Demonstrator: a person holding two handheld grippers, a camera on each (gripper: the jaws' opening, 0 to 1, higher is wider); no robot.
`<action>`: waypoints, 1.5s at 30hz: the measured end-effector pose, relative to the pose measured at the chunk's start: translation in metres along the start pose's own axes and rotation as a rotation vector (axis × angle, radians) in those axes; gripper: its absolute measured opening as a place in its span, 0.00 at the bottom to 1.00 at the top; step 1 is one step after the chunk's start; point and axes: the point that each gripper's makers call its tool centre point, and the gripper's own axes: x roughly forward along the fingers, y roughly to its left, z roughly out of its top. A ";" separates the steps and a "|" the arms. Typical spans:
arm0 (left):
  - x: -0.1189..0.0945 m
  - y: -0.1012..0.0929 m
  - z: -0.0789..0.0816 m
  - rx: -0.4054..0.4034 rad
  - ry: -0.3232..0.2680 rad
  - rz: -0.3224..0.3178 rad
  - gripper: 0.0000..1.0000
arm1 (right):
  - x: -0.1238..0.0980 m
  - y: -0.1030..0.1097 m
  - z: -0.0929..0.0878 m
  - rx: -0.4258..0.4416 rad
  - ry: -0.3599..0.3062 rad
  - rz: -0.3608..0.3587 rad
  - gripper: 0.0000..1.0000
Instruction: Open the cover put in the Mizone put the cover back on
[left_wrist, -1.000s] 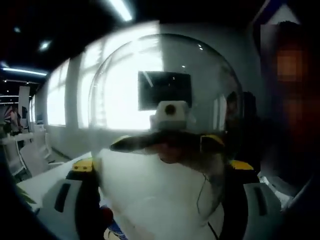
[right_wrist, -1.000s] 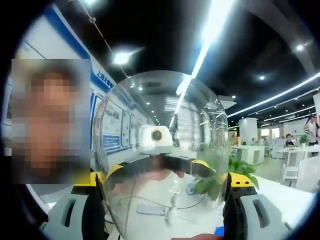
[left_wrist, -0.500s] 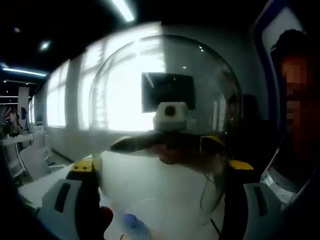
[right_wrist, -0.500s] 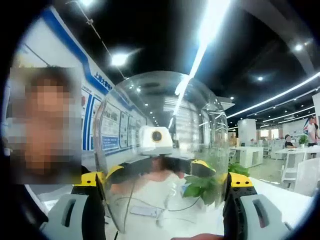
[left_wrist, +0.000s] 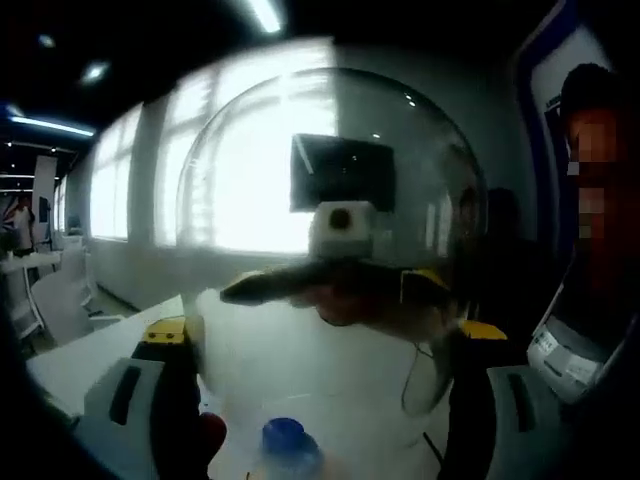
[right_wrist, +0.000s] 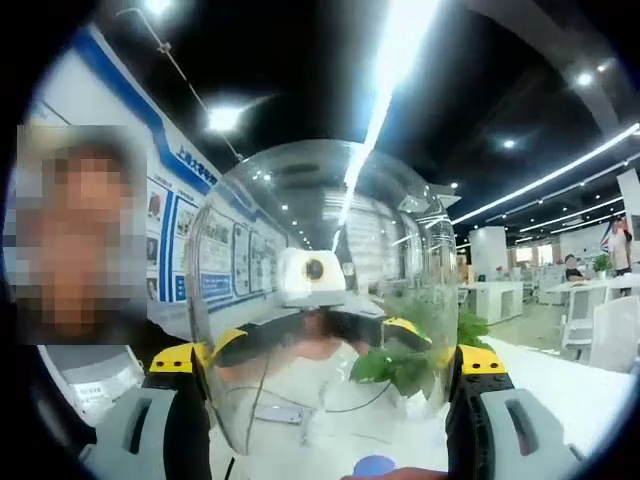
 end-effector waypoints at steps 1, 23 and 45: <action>0.000 0.001 -0.003 -0.006 0.003 0.002 0.87 | 0.000 -0.002 -0.004 0.011 -0.004 0.001 0.91; 0.001 0.027 -0.059 -0.050 0.017 -0.013 0.87 | -0.001 -0.029 -0.059 0.049 0.037 -0.012 0.91; 0.003 0.047 -0.113 -0.081 0.021 -0.015 0.87 | -0.005 -0.047 -0.114 0.079 0.049 -0.014 0.91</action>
